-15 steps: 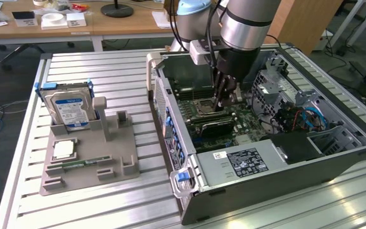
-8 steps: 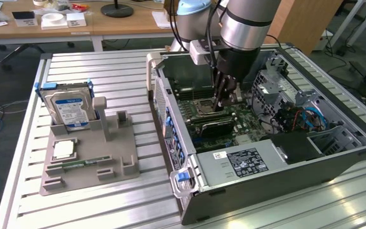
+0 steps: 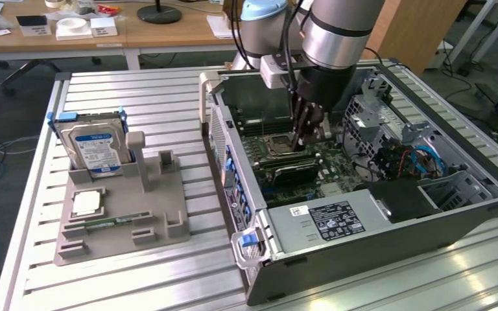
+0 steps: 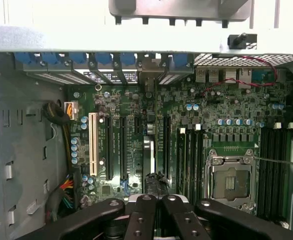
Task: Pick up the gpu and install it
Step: 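Press down on the gpu until it lock into place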
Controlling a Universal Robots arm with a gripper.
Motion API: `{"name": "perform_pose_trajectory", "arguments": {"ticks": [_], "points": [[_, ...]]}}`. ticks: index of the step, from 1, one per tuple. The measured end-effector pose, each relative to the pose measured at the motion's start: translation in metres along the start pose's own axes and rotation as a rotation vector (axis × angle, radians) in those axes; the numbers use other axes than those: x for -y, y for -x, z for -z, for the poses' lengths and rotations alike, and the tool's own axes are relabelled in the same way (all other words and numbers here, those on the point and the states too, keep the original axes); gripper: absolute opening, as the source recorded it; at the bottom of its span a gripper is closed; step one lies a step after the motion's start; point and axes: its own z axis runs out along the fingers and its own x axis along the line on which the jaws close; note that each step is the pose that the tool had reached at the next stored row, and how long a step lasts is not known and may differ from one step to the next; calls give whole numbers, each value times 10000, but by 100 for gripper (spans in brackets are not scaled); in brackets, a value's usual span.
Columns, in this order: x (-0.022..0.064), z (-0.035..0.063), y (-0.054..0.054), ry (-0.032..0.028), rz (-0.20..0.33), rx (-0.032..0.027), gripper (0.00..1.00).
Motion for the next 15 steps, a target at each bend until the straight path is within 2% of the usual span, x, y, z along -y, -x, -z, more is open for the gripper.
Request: {"name": "perform_pose_trajectory", "arguments": {"ticks": [6,10,15], "points": [[0,-104,-3,0,-4,0,11],[0,-109,0,-1,-5,0,11],[-2,-156,60,-1,-4,0,11]]}}
